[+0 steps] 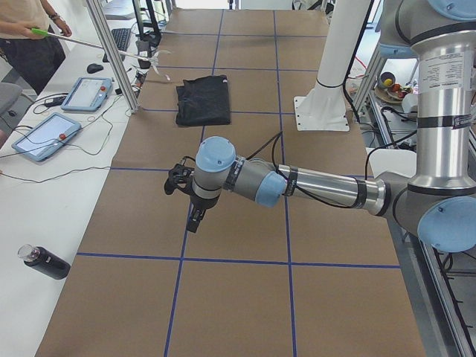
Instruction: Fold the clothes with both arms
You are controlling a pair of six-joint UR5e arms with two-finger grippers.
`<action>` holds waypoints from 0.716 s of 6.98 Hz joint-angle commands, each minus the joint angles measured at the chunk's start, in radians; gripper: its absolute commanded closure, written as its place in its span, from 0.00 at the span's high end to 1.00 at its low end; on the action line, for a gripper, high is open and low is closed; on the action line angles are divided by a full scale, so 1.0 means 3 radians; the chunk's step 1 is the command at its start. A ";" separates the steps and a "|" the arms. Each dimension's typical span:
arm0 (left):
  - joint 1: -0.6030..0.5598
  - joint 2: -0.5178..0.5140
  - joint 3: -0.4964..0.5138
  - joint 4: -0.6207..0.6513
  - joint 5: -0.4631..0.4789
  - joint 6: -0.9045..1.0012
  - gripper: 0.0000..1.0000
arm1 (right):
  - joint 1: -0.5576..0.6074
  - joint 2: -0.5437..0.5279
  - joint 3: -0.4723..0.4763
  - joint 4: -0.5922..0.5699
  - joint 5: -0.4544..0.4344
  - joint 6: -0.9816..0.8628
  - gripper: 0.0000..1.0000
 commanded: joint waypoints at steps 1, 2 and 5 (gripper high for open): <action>0.0016 0.0017 -0.0100 0.0001 0.0021 0.0111 1.00 | 0.0000 0.0019 0.0040 0.0066 0.0005 -0.0032 1.00; 0.0011 -0.0024 -0.0116 0.0002 0.0122 0.0112 1.00 | 0.0000 0.0014 0.0055 0.0198 0.0071 -0.0027 1.00; 0.0016 -0.0039 -0.0055 -0.0029 0.0200 0.0081 1.00 | 0.0010 -0.0048 0.0014 0.0266 0.0231 -0.0012 1.00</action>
